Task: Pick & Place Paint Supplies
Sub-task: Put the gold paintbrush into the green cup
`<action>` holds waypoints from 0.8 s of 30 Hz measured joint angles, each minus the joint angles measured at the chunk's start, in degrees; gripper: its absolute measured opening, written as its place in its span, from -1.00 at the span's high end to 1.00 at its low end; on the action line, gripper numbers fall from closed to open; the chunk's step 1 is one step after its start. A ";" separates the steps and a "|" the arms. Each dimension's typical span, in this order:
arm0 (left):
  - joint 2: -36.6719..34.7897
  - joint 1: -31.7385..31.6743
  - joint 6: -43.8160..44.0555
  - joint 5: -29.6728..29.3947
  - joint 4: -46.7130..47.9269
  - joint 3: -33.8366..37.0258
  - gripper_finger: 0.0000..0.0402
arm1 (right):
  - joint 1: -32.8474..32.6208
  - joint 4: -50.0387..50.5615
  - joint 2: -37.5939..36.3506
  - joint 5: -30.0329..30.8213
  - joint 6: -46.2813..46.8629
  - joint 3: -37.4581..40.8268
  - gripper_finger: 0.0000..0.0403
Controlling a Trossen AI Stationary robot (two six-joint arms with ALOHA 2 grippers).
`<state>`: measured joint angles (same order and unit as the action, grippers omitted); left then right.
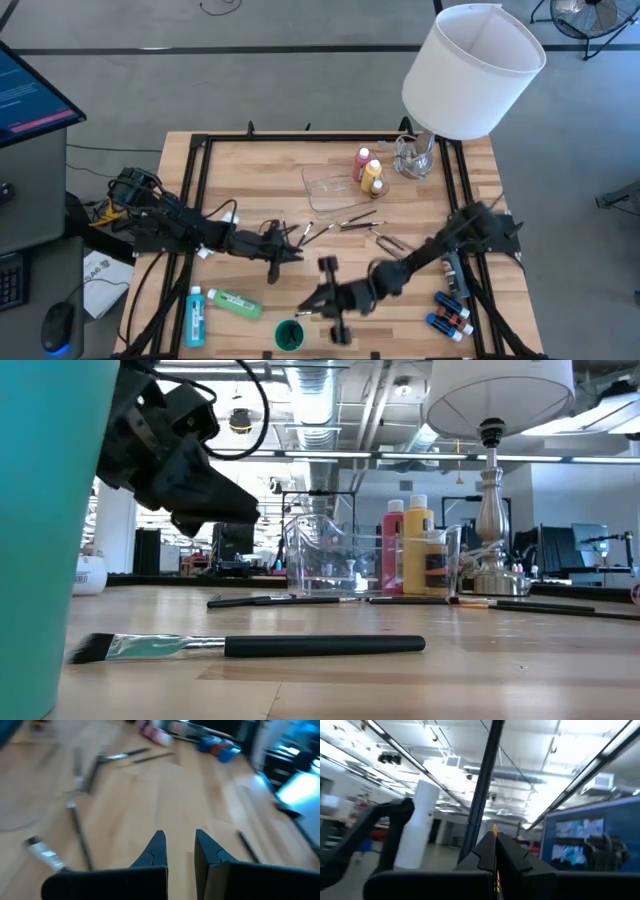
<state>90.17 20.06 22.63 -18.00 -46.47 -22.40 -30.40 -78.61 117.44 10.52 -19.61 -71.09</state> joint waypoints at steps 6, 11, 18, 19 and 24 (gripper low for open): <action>0.00 4.67 2.50 -6.88 -0.04 1.24 1.00 | -3.57 -0.50 8.48 4.53 -5.32 -13.64 1.00; -0.02 9.21 5.99 -9.44 -0.14 3.10 1.00 | -5.39 -4.16 14.49 4.79 -10.70 -22.26 1.00; -1.05 16.87 8.56 -11.95 -0.61 4.58 1.00 | -7.59 -11.20 24.69 6.89 -20.33 -34.19 1.00; -1.51 17.88 8.56 -12.12 -0.64 4.57 1.00 | -7.72 -11.20 25.83 7.23 -21.85 -35.92 1.00; -5.20 22.91 7.18 -12.54 -0.52 4.62 1.00 | -7.84 -10.79 31.12 7.24 -23.96 -43.85 1.00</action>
<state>84.97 42.97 29.81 -30.54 -46.99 -17.78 -38.24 -89.40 148.57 17.75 -43.57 -114.94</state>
